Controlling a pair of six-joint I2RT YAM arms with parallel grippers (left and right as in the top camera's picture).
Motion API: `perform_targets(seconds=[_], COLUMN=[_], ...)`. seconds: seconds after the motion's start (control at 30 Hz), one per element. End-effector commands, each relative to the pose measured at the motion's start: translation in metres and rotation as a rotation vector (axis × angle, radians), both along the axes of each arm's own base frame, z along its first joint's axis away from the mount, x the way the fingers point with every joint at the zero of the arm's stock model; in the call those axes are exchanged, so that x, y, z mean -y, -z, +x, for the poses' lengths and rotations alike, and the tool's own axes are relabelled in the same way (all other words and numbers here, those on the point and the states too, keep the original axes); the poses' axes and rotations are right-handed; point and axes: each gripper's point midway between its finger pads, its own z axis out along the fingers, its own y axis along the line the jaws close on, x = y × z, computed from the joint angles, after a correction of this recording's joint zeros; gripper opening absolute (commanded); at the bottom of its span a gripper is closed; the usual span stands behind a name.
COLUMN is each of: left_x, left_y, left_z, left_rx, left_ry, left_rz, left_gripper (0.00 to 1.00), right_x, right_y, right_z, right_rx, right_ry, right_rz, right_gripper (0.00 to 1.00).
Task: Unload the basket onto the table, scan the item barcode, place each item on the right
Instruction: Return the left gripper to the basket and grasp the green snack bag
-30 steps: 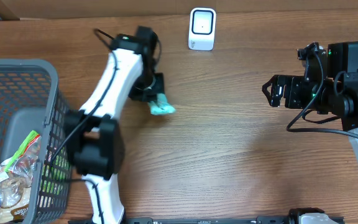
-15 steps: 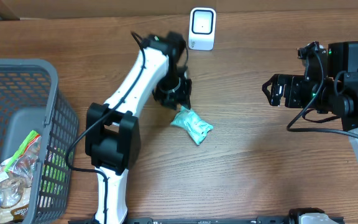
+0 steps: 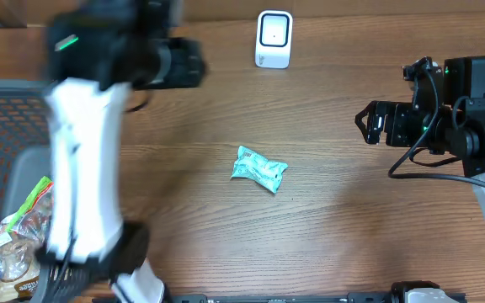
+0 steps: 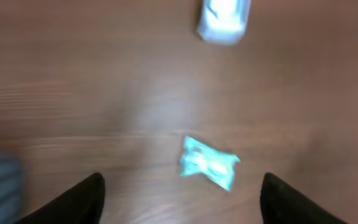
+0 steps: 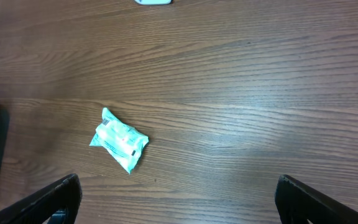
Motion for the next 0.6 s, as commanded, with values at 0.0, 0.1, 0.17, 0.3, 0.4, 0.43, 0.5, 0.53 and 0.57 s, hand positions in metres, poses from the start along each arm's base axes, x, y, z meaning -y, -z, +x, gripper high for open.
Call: perform_targets(seconds=[0.0, 0.1, 0.17, 0.3, 0.4, 0.43, 0.5, 0.53, 0.57], left_x=[-0.077, -0.131, -0.169, -0.232, -0.246, -0.251, -0.261, -0.267, -0.271], left_y=[-0.029, -0.019, -0.001, 0.057, 0.092, 0.108, 0.135, 0.154, 0.167], left_z=[-0.039, -0.067, -0.086, -0.126, -0.133, -0.136, -0.142, -0.146, -0.149], left_rx=[0.078, 0.029, -0.039, -0.238, -0.310, -0.339, -0.382, -0.406, -0.421], left_ry=[-0.311, -0.530, -0.686, -0.968, -1.029, -1.052, -1.089, -1.111, -1.125], left_rz=[0.078, 0.076, 0.063, -0.038, -0.141, -0.169, -0.189, -0.194, -0.195], left_gripper=[0.82, 0.93, 0.95, 0.97, 0.97, 0.96, 0.96, 0.96, 0.96], right_x=[0.000, 0.000, 0.000, -0.001, -0.001, -0.001, -0.001, -0.001, -0.001], right_y=[-0.010, -0.010, -0.011, -0.012, -0.013, -0.013, -0.013, -0.013, -0.013], right_z=[0.002, 0.003, 0.004, 0.005, 0.006, 0.007, 0.008, 0.008, 0.007], right_rx=[0.027, 0.030, 0.034, 0.041, 0.047, 0.050, 0.054, 0.054, 0.054], right_ry=[-0.001, -0.001, -0.002, -0.002, -0.002, -0.002, -0.001, -0.002, -0.002], right_rz=[0.009, 0.009, 0.009, 0.009, 0.010, 0.010, 0.010, 0.010, 0.010], right_gripper=[1.00, 1.00, 1.00, 1.00, 1.00, 1.00, 1.00, 1.00, 1.00])
